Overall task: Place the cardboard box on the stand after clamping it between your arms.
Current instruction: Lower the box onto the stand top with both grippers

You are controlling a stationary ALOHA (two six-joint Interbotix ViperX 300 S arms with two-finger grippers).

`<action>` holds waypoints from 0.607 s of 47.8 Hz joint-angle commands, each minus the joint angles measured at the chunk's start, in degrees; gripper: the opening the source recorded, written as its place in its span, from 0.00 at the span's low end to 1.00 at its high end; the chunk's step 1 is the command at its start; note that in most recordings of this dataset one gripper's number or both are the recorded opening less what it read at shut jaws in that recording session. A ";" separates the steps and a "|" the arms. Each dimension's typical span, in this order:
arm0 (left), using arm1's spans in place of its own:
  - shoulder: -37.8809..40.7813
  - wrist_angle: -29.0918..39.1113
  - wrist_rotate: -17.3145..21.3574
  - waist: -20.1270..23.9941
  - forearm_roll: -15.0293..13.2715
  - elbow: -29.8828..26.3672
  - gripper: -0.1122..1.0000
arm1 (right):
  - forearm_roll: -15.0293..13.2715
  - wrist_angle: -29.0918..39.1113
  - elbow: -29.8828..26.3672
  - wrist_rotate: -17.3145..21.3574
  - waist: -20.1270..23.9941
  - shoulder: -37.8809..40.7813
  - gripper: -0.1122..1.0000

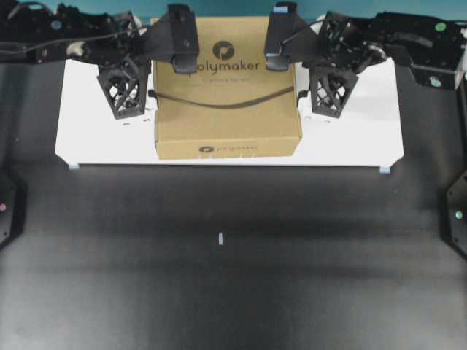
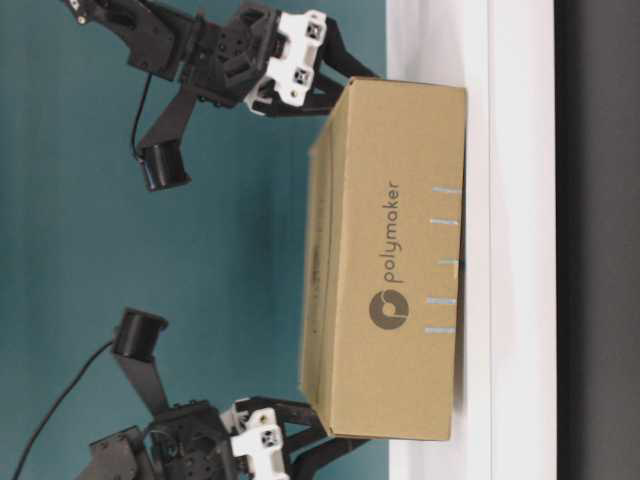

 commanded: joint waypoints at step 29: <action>-3.25 -4.39 4.04 2.29 -0.70 3.69 0.79 | 0.44 -5.19 2.64 -0.88 4.92 -2.29 0.84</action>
